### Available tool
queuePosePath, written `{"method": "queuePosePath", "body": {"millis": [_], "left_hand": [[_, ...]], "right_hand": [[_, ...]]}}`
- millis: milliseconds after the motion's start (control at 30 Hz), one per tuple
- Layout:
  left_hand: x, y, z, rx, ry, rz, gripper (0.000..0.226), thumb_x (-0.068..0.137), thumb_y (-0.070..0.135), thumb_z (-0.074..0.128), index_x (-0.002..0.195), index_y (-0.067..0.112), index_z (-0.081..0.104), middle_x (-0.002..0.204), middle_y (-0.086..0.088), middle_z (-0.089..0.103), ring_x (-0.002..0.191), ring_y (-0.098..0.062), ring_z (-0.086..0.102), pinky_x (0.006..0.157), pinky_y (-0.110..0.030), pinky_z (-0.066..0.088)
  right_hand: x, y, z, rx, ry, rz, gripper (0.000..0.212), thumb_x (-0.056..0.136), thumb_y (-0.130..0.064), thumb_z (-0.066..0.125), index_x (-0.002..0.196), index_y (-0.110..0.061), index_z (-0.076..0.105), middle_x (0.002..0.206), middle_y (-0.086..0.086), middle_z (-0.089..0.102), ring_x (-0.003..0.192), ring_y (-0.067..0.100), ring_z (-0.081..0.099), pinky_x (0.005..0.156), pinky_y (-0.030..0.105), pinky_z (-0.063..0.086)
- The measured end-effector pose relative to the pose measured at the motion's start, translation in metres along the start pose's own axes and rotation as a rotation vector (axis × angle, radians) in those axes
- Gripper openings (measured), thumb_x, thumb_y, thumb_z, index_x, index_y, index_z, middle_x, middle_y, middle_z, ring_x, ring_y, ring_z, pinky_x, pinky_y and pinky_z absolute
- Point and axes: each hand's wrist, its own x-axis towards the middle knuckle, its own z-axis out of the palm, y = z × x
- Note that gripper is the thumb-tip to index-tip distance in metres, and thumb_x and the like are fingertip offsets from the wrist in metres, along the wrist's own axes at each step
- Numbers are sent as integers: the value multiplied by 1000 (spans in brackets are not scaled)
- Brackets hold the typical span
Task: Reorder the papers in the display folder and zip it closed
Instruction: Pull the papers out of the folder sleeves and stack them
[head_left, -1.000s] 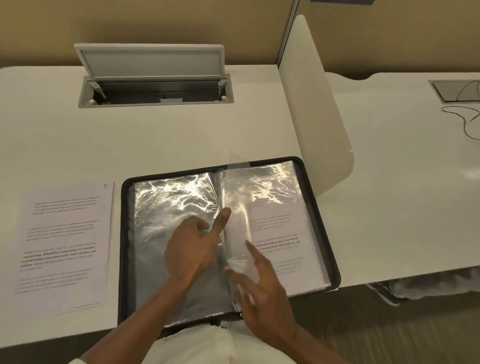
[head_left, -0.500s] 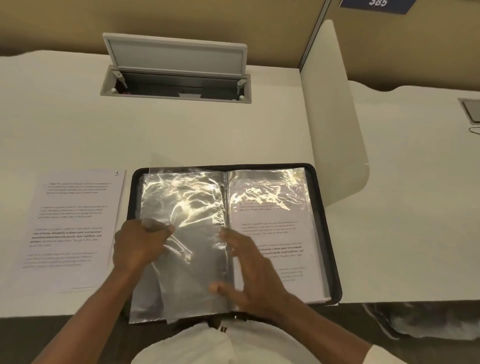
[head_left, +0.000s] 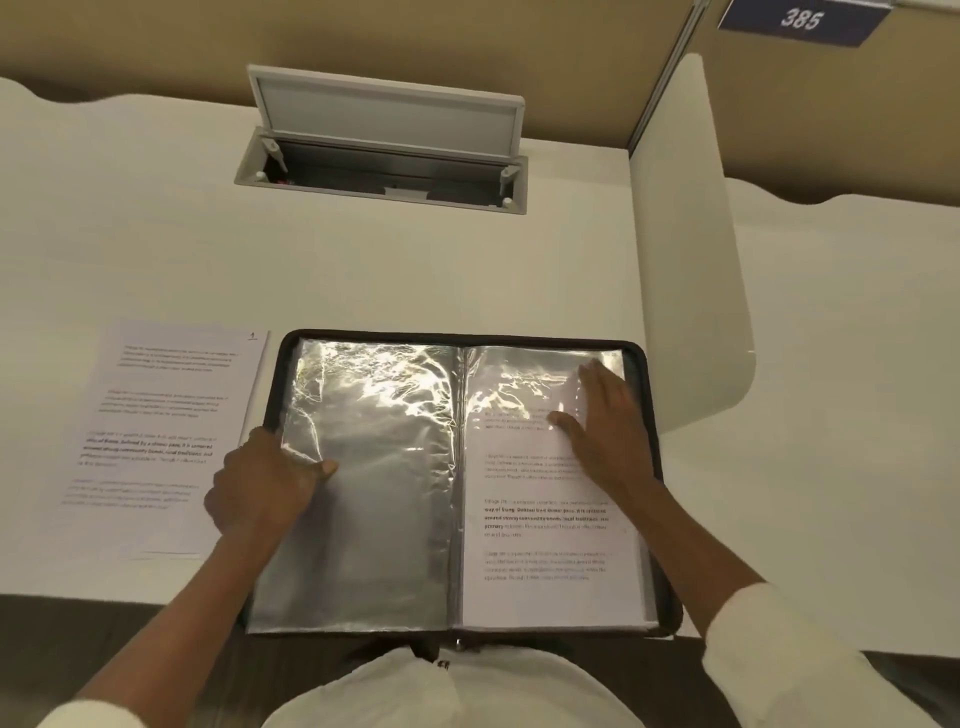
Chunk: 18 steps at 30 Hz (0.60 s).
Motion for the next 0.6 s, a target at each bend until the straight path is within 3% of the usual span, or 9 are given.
{"method": "queuePosePath", "body": {"millis": [100, 200, 300, 433, 533, 600], "left_hand": [[-6, 7, 4, 88, 85, 77, 75, 74, 52, 93, 120, 7, 54, 110, -15, 67, 93, -43, 70, 72, -44, 51], [-9, 15, 7, 236, 133, 139, 74, 82, 46, 89, 129, 3, 51, 117, -15, 61, 92, -41, 70, 65, -41, 45], [-11, 22, 7, 326, 133, 144, 61, 87, 42, 84, 128, 6, 56, 114, -12, 62, 95, -35, 70, 66, -40, 50], [-14, 31, 7, 386, 142, 123, 53, 87, 37, 83, 126, 10, 60, 121, -11, 62, 109, -33, 66, 72, -43, 55], [-21, 40, 8, 491, 176, 134, 49, 89, 36, 79, 127, 11, 62, 128, -13, 58, 118, -32, 60, 74, -41, 56], [-29, 52, 12, 451, 189, 202, 46, 91, 42, 75, 123, 10, 64, 126, -14, 60, 117, -32, 60, 75, -42, 57]], "right_hand": [[7, 5, -6, -35, -37, -14, 84, 99, -56, 59, 161, -5, 35, 167, 12, 35, 155, 29, 29, 126, 40, 22], [8, 1, -11, -133, 16, -40, 80, 95, -55, 67, 156, -10, 43, 151, 11, 56, 140, 32, 49, 117, 47, 34], [15, -3, -18, -204, 71, -77, 73, 86, -43, 83, 146, -14, 53, 117, 7, 71, 114, 31, 62, 108, 46, 36], [30, -4, -29, -200, -38, -45, 62, 87, -45, 79, 141, -24, 59, 109, -3, 73, 118, 26, 59, 109, 46, 31], [42, -9, -41, -163, -101, -43, 28, 87, -54, 75, 107, -35, 76, 99, -8, 71, 115, 23, 54, 104, 43, 32], [48, -16, -49, -141, -142, -45, 22, 82, -55, 80, 91, -35, 76, 102, -6, 66, 113, 22, 51, 98, 42, 37]]}}
